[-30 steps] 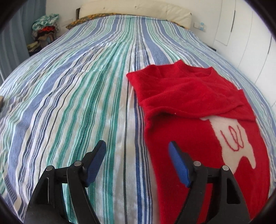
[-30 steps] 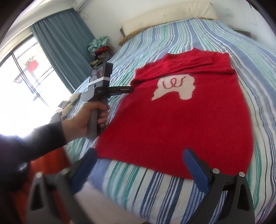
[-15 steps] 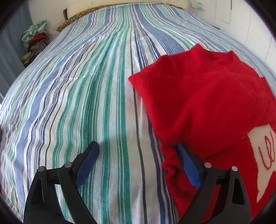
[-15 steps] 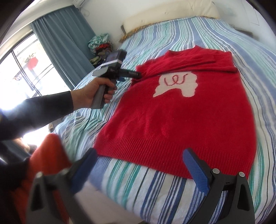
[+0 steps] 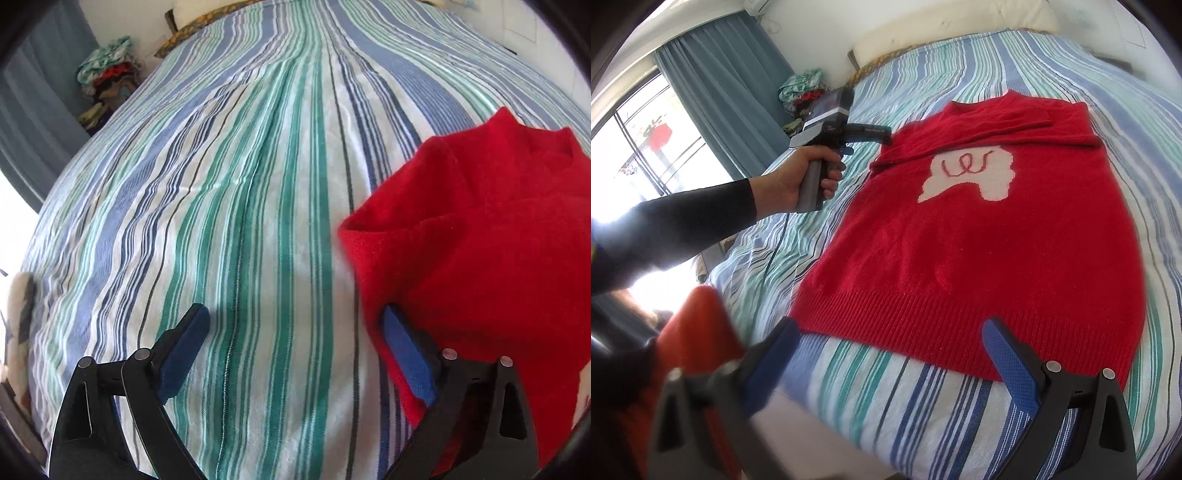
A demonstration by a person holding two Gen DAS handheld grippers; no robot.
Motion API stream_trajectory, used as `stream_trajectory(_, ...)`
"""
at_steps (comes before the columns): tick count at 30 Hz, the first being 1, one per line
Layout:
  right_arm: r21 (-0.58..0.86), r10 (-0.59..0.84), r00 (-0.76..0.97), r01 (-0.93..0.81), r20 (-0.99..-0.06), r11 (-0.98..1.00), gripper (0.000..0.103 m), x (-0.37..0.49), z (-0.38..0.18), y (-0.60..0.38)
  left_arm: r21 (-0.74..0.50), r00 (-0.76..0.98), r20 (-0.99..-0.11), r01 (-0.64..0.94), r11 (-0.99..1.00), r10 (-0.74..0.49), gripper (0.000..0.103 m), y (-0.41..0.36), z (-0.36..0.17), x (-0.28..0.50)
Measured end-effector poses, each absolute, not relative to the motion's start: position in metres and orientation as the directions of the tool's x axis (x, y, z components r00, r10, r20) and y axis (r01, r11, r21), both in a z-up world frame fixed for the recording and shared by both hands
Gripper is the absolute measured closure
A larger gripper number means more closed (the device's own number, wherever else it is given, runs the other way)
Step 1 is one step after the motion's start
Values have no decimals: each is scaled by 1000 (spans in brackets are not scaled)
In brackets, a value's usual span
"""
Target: Fold small clothes
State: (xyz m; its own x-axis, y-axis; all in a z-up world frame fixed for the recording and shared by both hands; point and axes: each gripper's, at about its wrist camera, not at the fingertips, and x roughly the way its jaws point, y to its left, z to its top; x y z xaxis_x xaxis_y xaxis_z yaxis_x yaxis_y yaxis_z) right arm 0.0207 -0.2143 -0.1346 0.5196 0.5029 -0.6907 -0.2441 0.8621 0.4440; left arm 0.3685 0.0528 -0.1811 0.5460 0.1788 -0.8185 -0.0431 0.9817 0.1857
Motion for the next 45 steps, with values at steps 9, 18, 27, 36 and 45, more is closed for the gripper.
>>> stream_trajectory(9, 449, 492, 539, -222, -684, 866, 5, 18, -131, -223, -6, 596, -801, -111, 994, 62, 5, 121, -153, 305)
stream_trajectory(18, 403, 450, 552, -213, -702, 890, 5, 17, -132, -218, 36, 603, -796, -50, 998, 59, 0, 146, -189, 230)
stream_trajectory(27, 322, 372, 589, -194, -717, 927, 5, 8, -127, -215, -22, 595, -804, -77, 997, 28, 0, 153, -189, 235)
stream_trajectory(36, 276, 323, 576, -170, -751, 946, 5, 7, -130, -205, -16, 595, -803, -76, 997, 33, 0, 153, -190, 237)
stream_trajectory(45, 310, 327, 533, -125, -780, 943, 5, 16, -140, -191, -16, 594, -804, -76, 997, 33, 0, 153, -190, 237)
